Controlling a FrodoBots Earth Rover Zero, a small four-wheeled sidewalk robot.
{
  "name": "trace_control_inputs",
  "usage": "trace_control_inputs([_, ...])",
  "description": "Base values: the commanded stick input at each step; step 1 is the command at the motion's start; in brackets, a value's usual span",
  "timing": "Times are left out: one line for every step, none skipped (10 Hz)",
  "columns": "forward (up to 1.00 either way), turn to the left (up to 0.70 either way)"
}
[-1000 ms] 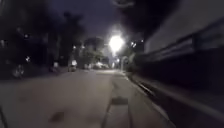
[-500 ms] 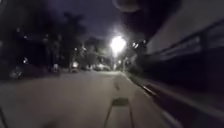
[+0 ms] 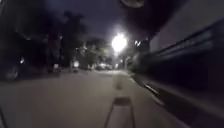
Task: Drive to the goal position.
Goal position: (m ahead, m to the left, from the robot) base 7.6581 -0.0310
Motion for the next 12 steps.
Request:
trace_control_inputs([0.7, 0.0])
trace_control_inputs([0.7, 0.0])
trace_control_inputs([0.7, 0.0])
trace_control_inputs([0.7, 0.0])
trace_control_inputs([0.7, 0.0])
trace_control_inputs([0.7, 0.0])
trace_control_inputs([0.7, 0.0])
trace_control_inputs([0.7, 0.0])
trace_control_inputs([0.7, 0.0])
trace_control_inputs([0.7, 0.0])
trace_control_inputs([0.7, 0.0])
trace_control_inputs([0.7, 0.0])
